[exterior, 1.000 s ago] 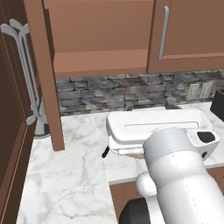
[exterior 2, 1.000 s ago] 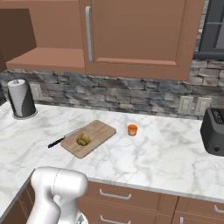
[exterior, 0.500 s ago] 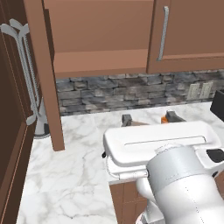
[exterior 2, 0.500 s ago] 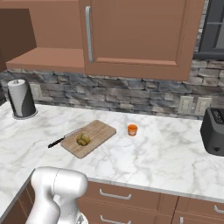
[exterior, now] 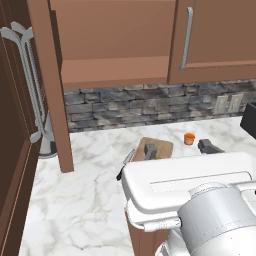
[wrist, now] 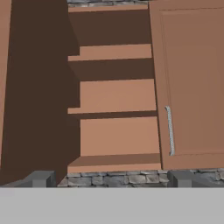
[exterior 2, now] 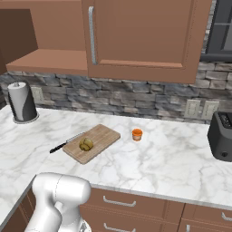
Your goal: Pick the bread, place it on the cutting board, pick the jam, place it on the counter, and close the cabinet.
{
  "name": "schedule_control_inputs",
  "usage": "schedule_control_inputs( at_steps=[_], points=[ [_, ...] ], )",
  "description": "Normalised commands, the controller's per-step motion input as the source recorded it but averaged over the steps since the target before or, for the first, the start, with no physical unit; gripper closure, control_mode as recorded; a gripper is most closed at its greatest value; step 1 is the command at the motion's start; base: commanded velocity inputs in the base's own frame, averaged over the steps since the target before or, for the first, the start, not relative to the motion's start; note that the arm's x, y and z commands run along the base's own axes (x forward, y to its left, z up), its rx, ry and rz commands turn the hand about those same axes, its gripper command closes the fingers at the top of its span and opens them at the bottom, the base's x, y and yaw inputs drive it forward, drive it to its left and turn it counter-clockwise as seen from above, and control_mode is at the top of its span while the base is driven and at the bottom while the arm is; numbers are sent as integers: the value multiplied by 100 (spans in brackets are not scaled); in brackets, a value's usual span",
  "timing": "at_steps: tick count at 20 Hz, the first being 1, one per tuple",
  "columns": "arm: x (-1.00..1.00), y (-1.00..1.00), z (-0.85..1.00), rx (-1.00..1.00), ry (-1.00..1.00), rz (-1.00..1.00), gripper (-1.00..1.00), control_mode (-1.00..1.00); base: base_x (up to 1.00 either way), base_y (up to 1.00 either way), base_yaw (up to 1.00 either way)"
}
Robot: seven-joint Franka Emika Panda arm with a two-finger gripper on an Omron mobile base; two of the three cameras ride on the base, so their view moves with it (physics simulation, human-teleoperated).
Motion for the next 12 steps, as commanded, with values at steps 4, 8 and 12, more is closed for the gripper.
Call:
schedule_control_inputs(
  at_steps=[4, 8, 12],
  points=[
    [-31, 10, 0, 0, 4, 1, -100, -100, 0, 0, 0],
    [-24, 20, 0, 0, 4, 2, -100, -100, 0, 0, 0],
    [-12, 27, 0, 0, 4, 3, -100, -100, 0, 0, 0]
  ],
)
